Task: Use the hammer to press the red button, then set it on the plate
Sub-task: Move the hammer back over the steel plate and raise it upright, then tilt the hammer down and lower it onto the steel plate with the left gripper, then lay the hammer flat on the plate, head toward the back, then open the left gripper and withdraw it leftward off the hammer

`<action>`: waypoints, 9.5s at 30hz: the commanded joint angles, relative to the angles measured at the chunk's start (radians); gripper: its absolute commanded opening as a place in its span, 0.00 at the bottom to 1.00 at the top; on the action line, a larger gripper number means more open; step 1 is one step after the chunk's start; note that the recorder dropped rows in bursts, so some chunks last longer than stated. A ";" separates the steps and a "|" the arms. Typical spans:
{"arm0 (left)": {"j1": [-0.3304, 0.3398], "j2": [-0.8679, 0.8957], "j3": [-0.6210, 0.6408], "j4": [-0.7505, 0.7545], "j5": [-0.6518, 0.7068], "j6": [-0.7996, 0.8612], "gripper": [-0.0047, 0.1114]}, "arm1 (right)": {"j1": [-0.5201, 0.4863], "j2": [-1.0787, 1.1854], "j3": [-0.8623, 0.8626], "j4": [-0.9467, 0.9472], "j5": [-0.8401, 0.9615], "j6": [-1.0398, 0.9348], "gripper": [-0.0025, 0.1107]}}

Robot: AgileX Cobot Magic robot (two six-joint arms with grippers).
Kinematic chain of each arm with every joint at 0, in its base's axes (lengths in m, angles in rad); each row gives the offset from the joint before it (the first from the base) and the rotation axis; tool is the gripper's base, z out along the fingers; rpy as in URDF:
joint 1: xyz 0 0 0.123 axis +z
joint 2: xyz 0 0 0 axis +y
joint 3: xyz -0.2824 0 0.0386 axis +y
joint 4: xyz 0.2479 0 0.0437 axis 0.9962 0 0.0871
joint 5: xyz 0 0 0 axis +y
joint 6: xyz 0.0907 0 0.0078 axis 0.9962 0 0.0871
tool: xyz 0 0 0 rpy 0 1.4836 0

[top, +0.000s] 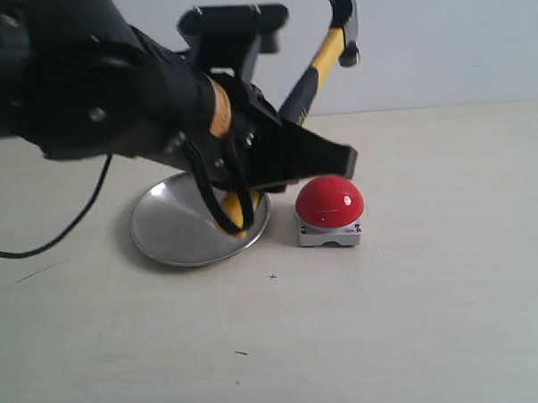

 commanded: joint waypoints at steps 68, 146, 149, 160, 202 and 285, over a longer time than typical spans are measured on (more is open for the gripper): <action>0.656 0.035 0.555 0.723 -1.466 -0.873 0.04 | -0.005 -0.004 0.004 -0.002 0.002 -0.005 0.02; 0.575 0.474 0.343 0.479 -1.357 -1.116 0.04 | -0.005 -0.004 0.004 -0.002 -0.005 -0.004 0.02; 0.575 0.488 0.343 0.500 -1.344 -1.128 0.04 | -0.005 -0.004 0.004 -0.002 -0.009 -0.004 0.02; 0.575 0.508 0.343 0.511 -1.347 -1.128 0.04 | -0.005 -0.004 0.004 -0.002 -0.009 -0.004 0.02; 0.680 0.500 0.397 0.619 -1.444 -1.148 0.45 | -0.005 -0.004 0.004 -0.002 -0.009 -0.004 0.02; 0.935 -0.642 0.802 0.823 -1.072 -0.817 0.04 | -0.005 -0.004 0.004 -0.002 -0.009 -0.004 0.02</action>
